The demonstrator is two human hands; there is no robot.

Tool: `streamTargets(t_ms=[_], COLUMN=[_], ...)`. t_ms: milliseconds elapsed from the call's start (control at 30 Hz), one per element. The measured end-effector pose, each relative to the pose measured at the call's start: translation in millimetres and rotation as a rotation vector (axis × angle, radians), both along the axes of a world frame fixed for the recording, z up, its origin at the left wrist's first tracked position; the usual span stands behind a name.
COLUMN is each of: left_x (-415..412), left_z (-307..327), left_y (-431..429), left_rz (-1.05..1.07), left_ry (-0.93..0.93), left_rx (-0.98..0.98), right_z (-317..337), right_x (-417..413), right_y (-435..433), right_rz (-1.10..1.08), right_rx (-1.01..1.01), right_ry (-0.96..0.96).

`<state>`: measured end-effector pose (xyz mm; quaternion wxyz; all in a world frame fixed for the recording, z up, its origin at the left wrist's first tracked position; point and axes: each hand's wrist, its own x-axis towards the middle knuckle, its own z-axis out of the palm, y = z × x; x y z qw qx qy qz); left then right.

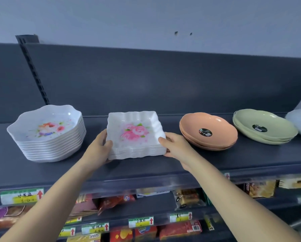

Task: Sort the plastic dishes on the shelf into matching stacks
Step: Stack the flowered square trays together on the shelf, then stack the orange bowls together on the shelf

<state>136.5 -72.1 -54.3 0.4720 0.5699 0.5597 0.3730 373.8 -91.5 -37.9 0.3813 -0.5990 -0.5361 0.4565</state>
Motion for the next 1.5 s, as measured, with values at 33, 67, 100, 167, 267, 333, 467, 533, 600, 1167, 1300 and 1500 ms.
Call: streamTargets(t_ms=[33,67,100,167,267,333,467,533,600,1167,1300,1500], left_x=[0.8,0.9,0.4,-2.2,-6.0,-7.3,-8.9,-9.6,-9.5,49.5,75.7,122.3], left_z=[0.2,1.2,2.5,5.9,8.8,10.8,12.6,11.7,12.7,43.0,47.1,56.7], left_y=[-0.3,-1.2,-2.1,-3.6,-3.3,-2.8,-0.3,1.4,2.2,15.1,22.6,32.1], left_rz=[0.011,0.018,0.026,0.031,0.023,0.009,-0.015,-0.014,-0.029,-0.113,-0.228,-0.37], left_ry=[0.017,0.041,0.073,0.142,0.221,0.266,0.324,0.347,0.381,0.678,0.697,0.687], left_rx=[0.007,0.014,0.022,0.024,0.009,0.004,0.013,0.022,0.037,0.439,0.519,0.523], right_z=[-0.1,0.2,0.8,0.2,-1.4,-3.4,-1.0,1.9,3.6,12.6,7.1,-1.4], right_x=[1.0,2.0,2.3,2.6,2.1,1.7,1.4,1.4,2.9,143.4,154.5,161.6], right_y=[1.0,1.6,1.6,1.1,-1.3,-2.3,-3.9,-4.3,-4.7,-42.2,-46.2,-37.9], right_rz=[0.005,0.008,0.009,0.008,-0.018,-0.032,-0.049,-0.038,-0.029,-0.22,-0.18,-0.216], right_rx=[0.0,0.001,0.004,0.009,0.01,0.006,-0.014,-0.02,-0.002,0.07,0.093,0.235], right_ry=[0.003,0.007,0.011,0.01,0.001,0.01,-0.003,-0.03,-0.085,-1.132,-1.206,-1.239])
